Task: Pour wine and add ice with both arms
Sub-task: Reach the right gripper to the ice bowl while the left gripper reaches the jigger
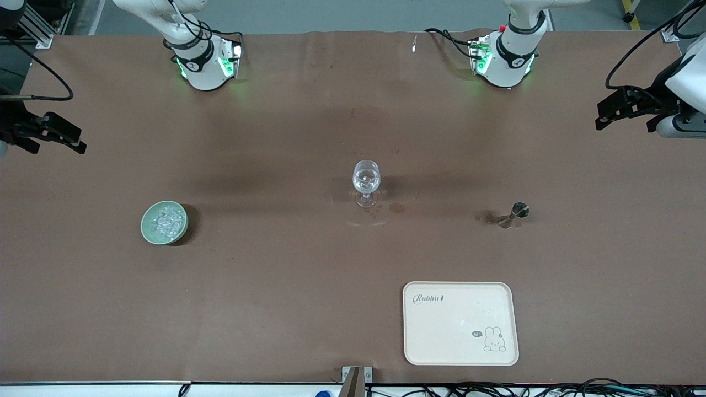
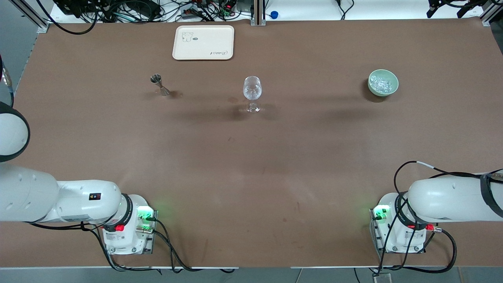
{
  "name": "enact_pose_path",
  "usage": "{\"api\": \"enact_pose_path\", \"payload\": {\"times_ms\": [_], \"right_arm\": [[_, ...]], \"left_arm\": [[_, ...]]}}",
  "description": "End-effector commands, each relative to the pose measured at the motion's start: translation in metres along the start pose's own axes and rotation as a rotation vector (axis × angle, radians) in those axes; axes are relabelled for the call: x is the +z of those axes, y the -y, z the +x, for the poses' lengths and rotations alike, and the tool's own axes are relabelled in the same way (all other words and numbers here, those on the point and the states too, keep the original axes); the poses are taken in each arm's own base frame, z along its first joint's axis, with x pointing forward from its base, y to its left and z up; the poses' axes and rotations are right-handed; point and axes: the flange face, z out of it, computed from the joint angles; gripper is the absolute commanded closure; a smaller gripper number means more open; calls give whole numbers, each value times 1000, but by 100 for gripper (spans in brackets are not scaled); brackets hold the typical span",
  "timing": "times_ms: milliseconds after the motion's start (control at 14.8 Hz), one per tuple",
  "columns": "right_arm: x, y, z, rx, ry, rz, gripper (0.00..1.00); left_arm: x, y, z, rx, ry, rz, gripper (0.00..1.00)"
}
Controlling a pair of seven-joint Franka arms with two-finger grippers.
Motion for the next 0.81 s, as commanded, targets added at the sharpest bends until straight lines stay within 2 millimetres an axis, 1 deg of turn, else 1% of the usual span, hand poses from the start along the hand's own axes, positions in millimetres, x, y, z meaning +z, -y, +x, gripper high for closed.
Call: {"api": "enact_pose_path", "payload": {"times_ms": [0, 203, 339, 407, 475, 542, 610, 678, 746], "right_arm": [[5, -5, 2, 36, 1, -15, 0], [7, -2, 2, 30, 6, -15, 0], [8, 2, 3, 23, 6, -17, 0], [10, 4, 4, 18, 9, -21, 0], [15, 7, 6, 10, 17, -32, 0], [18, 8, 8, 7, 18, -34, 0], [23, 8, 10, 5, 18, -35, 0], [29, 7, 10, 8, 23, -35, 0], [36, 5, 10, 10, 20, -35, 0]], "left_arm": [[-6, -1, 4, -11, -23, -4, 0], [-6, 2, 6, -14, -30, -7, 0], [14, 16, 25, -16, -30, -24, 0], [22, 22, 32, -13, -22, -25, 0], [27, 33, 36, -16, -20, -23, 0], [31, 39, 42, -19, -41, -16, 0], [44, 40, 51, -21, -31, -20, 0], [53, 49, 55, -53, -16, -28, 0], [70, 70, 62, -87, 11, -43, 0]]}}
